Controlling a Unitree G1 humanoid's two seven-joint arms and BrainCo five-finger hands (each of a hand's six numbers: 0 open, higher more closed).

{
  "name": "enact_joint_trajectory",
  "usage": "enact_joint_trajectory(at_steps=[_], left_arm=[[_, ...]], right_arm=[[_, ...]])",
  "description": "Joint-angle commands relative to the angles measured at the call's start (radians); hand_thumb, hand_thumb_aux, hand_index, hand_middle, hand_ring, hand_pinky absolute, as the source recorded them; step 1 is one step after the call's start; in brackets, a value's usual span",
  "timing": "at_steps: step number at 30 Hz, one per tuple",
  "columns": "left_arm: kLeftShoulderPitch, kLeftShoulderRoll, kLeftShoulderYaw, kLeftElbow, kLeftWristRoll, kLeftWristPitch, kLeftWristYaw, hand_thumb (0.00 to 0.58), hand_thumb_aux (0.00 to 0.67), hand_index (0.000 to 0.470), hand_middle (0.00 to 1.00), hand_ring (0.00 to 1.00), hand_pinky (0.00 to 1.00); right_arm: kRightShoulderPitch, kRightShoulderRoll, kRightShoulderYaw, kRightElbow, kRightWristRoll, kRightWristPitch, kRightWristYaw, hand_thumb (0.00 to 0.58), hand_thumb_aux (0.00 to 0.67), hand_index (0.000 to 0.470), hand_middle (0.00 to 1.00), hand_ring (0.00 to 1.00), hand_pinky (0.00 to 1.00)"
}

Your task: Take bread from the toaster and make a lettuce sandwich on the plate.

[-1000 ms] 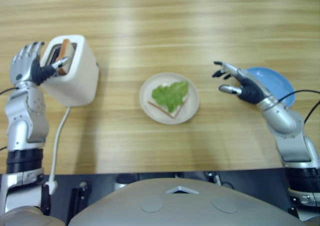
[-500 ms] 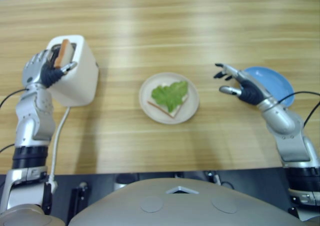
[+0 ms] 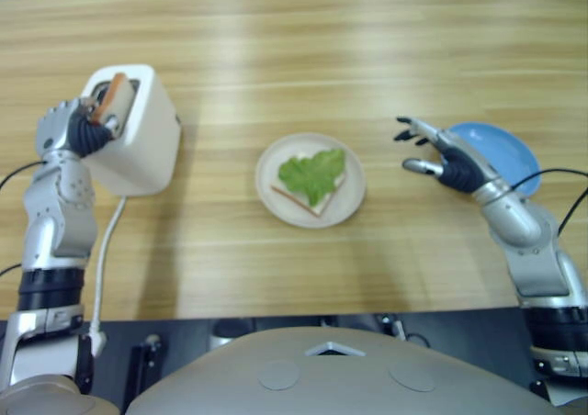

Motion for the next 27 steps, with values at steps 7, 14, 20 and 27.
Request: enact_joint_trajectory(at_steps=[7,14,20,27], left_arm=[[-0.043,-0.067,0.168,-0.228,-0.316,-0.344,0.131,0.580,0.670,0.460,1.00,1.00,1.00],[-0.066,-0.148,0.244,-0.348,-0.537,-0.483,0.119,0.580,0.670,0.460,1.00,1.00,1.00],[-0.072,-0.323,0.070,-0.350,-0.766,-0.380,0.007,0.580,0.670,0.460,1.00,1.00,1.00],[-0.080,-0.457,-0.181,-0.158,-0.796,-0.306,-0.163,0.580,0.670,0.460,1.00,1.00,1.00]], right_arm=[[-0.012,-0.006,0.003,0.043,-0.017,-0.010,-0.010,0.000,0.000,0.000,0.24,0.24,0.24],[-0.024,0.015,0.016,0.093,-0.010,-0.011,-0.024,0.000,0.000,0.000,0.24,0.24,0.24],[-0.073,0.041,-0.071,0.145,0.043,0.021,-0.099,0.000,0.000,0.000,0.25,0.25,0.25],[-0.106,0.057,-0.145,0.171,0.097,0.042,-0.148,0.000,0.000,0.000,0.26,0.26,0.26]])
